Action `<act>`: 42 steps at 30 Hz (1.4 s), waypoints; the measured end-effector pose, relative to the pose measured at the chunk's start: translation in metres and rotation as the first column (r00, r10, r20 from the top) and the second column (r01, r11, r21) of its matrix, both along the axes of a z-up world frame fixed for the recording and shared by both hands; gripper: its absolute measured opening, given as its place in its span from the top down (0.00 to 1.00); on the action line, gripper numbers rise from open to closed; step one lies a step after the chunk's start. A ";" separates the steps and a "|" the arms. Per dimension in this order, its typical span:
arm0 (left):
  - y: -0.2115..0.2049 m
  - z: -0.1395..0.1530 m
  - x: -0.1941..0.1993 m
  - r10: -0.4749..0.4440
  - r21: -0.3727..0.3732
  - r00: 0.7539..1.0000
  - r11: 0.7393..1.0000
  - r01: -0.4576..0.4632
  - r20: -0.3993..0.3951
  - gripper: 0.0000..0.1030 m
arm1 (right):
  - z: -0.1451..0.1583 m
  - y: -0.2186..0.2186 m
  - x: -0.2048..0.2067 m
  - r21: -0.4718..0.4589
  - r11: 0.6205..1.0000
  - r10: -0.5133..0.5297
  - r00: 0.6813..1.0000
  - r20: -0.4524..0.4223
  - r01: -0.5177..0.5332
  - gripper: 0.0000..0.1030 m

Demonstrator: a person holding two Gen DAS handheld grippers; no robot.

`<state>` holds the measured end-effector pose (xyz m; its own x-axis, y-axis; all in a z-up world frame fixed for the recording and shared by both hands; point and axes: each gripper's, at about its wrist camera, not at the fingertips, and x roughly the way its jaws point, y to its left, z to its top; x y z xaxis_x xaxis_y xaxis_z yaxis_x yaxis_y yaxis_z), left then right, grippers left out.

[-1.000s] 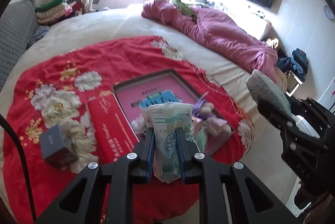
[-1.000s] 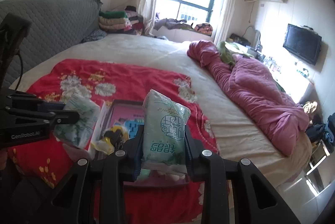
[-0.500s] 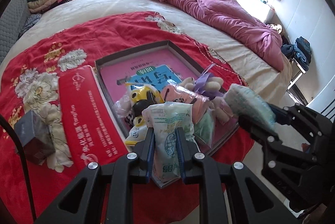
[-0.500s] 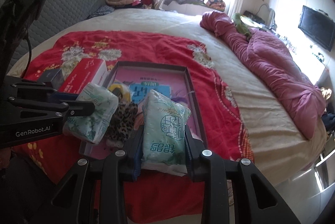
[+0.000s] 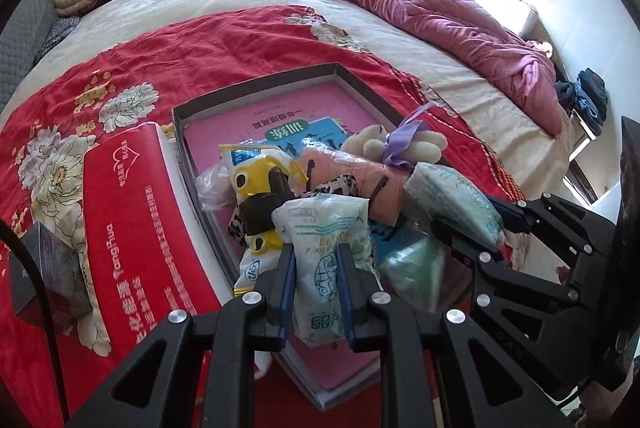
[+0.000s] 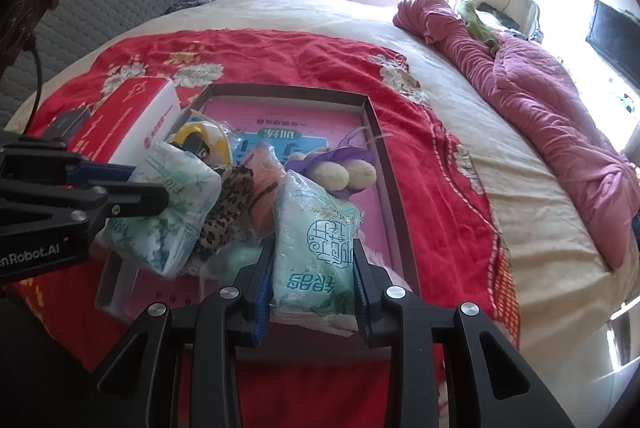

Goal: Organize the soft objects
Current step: 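Carry the tissue pack with the left tool while the right tool carries its pack to the tray, then open both tools to drop the tissue packs into the tray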

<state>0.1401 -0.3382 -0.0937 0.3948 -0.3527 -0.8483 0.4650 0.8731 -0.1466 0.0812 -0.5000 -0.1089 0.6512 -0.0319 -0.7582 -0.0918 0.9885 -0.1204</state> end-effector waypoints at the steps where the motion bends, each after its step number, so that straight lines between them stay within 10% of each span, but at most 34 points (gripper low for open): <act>1: 0.000 -0.001 0.003 0.004 -0.001 1.000 1.000 -0.004 0.001 0.81 | -0.001 0.000 0.003 0.001 1.000 0.004 1.000 0.001 -0.004 0.67; 42: 0.008 -0.007 0.002 -0.017 -0.050 1.000 0.999 0.015 -0.024 0.74 | 0.001 0.009 -0.002 0.034 0.999 -0.033 0.999 0.018 0.033 0.32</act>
<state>0.1418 -0.3297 -0.1003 0.3679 -0.4011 -0.8389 0.4744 0.8569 -0.2016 0.0797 -0.4911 -0.1083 0.6644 -0.0285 -0.7468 -0.0571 0.9944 -0.0887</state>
